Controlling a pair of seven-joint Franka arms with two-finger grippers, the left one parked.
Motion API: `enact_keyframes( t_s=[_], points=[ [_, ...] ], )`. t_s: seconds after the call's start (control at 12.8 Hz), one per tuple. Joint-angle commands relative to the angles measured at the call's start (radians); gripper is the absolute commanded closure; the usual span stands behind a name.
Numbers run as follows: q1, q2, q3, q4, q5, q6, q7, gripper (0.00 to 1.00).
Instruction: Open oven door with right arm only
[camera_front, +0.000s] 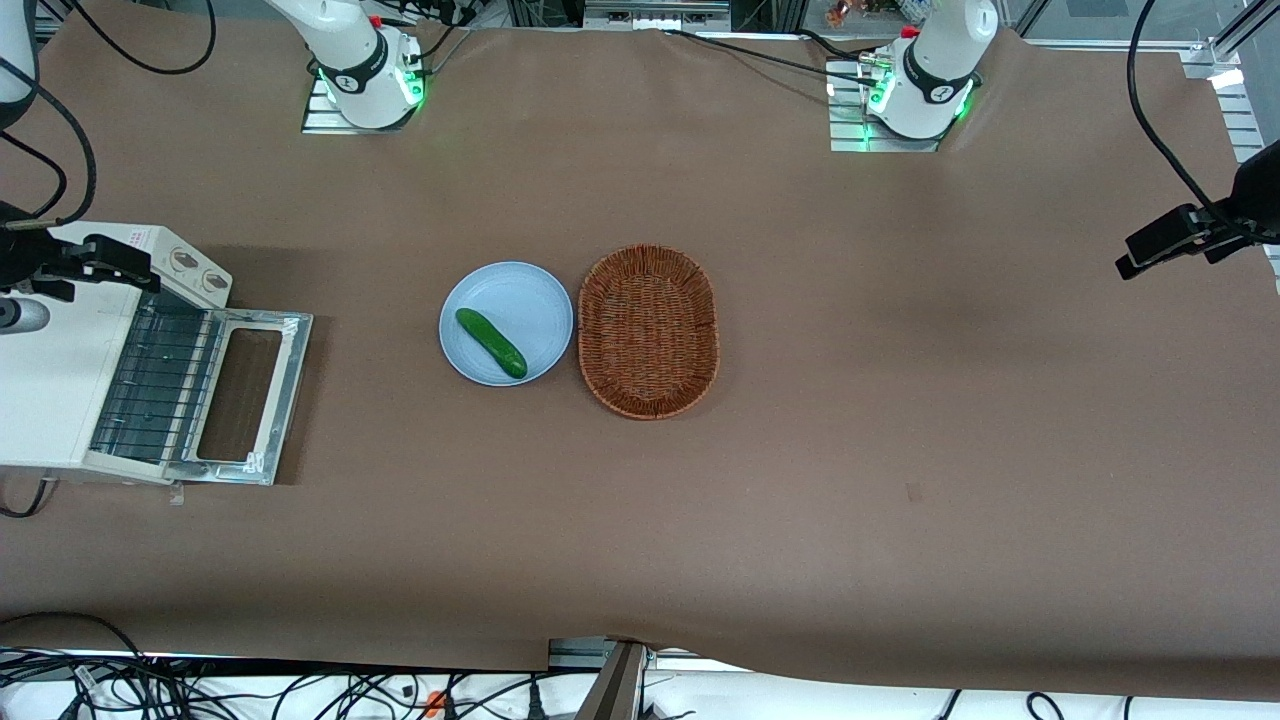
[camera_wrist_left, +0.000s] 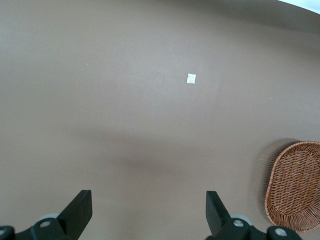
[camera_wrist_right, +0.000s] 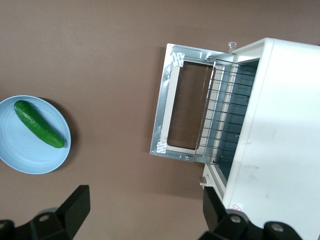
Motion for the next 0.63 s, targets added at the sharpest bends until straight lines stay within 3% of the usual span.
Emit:
enact_keyframes(
  t_s=[0.0, 0.55],
  points=[
    [-0.002, -0.079, 0.013, -0.089, -0.049, 0.051, 0.062, 0.00],
    [0.028, -0.051, 0.013, -0.017, -0.041, 0.033, 0.045, 0.00]
  ],
)
